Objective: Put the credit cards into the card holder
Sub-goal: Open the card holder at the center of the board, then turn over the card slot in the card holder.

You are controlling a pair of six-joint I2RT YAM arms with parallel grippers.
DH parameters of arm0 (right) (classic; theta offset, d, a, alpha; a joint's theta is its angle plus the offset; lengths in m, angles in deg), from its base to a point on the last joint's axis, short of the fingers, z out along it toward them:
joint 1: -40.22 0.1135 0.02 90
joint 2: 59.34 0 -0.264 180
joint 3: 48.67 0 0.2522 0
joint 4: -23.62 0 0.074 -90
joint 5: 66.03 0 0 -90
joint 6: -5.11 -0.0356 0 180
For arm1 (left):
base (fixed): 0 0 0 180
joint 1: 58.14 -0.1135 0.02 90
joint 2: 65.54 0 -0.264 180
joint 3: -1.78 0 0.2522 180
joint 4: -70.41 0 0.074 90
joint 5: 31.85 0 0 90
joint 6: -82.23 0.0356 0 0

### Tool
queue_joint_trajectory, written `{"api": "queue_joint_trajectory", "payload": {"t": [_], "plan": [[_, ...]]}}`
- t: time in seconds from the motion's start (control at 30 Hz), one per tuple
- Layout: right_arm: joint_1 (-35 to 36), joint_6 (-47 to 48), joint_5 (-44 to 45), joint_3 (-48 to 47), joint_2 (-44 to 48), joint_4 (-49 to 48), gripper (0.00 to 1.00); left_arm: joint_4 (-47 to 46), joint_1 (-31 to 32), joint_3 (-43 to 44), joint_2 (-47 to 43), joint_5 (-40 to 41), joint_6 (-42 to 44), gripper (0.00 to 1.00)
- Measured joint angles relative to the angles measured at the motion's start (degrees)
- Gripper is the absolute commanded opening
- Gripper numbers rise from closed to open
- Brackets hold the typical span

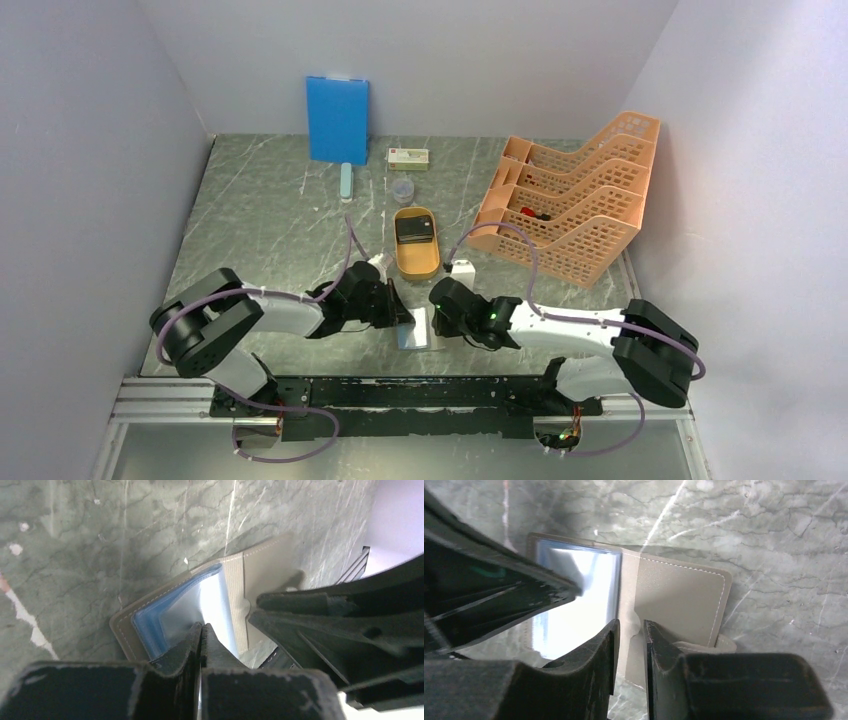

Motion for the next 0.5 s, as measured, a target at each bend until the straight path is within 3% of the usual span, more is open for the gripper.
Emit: {"api": "queue_joint_trajectory", "payload": {"t": [0.17, 0.23, 0.5], "plan": [[-0.6, 0.0, -0.1, 1.2, -2.8, -1.6, 0.28, 6.1, 0.1, 0.0, -4.9, 0.5, 1.5, 0.43], [-0.9, 0.0, -0.2, 1.9, -2.5, -2.9, 0.27, 9.4, 0.2, 0.2, -8.4, 1.0, 2.1, 0.51], [-1.9, -0.7, -0.8, 5.8, -1.4, -10.2, 0.26, 18.4, 0.2, 1.0, -18.8, 5.1, 4.6, 0.56]]}}
